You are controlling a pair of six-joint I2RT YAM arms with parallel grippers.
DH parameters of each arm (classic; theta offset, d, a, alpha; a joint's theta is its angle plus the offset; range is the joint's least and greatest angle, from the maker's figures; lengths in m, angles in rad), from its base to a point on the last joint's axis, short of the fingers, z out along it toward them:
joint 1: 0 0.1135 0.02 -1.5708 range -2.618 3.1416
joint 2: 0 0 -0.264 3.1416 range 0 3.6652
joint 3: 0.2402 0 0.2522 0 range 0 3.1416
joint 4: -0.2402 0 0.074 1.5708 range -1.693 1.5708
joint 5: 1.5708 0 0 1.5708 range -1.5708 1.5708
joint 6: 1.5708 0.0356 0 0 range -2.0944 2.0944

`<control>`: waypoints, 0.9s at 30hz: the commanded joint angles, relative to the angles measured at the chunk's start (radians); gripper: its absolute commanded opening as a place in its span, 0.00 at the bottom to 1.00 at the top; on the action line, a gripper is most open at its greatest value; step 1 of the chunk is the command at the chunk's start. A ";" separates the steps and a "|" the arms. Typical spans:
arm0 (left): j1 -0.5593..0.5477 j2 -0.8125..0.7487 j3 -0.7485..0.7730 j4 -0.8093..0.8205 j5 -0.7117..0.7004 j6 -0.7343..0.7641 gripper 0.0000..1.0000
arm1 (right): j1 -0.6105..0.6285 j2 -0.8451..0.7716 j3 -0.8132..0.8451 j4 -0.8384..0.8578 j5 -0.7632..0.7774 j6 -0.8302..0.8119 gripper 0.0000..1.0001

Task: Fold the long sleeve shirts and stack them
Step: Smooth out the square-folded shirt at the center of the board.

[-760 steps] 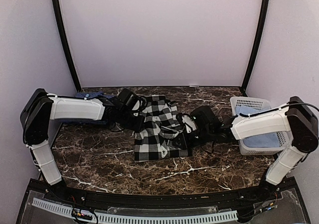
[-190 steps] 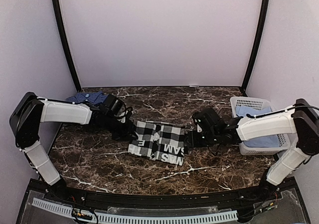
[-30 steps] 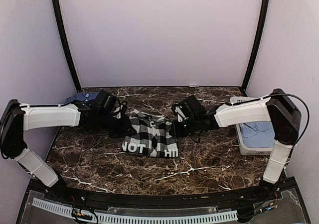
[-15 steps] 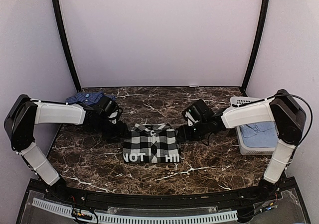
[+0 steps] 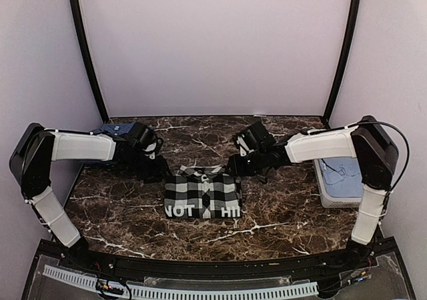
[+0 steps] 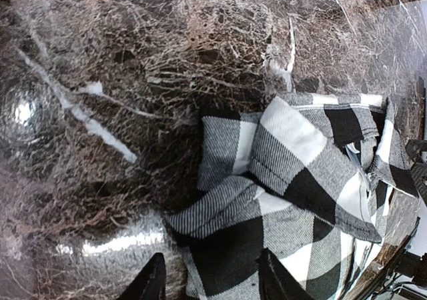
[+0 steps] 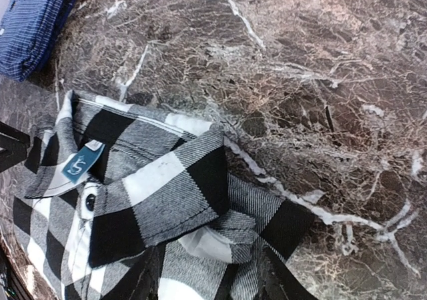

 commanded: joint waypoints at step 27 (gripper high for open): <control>0.006 0.054 0.089 0.089 0.139 0.063 0.00 | 0.013 0.041 0.074 0.006 -0.029 -0.028 0.00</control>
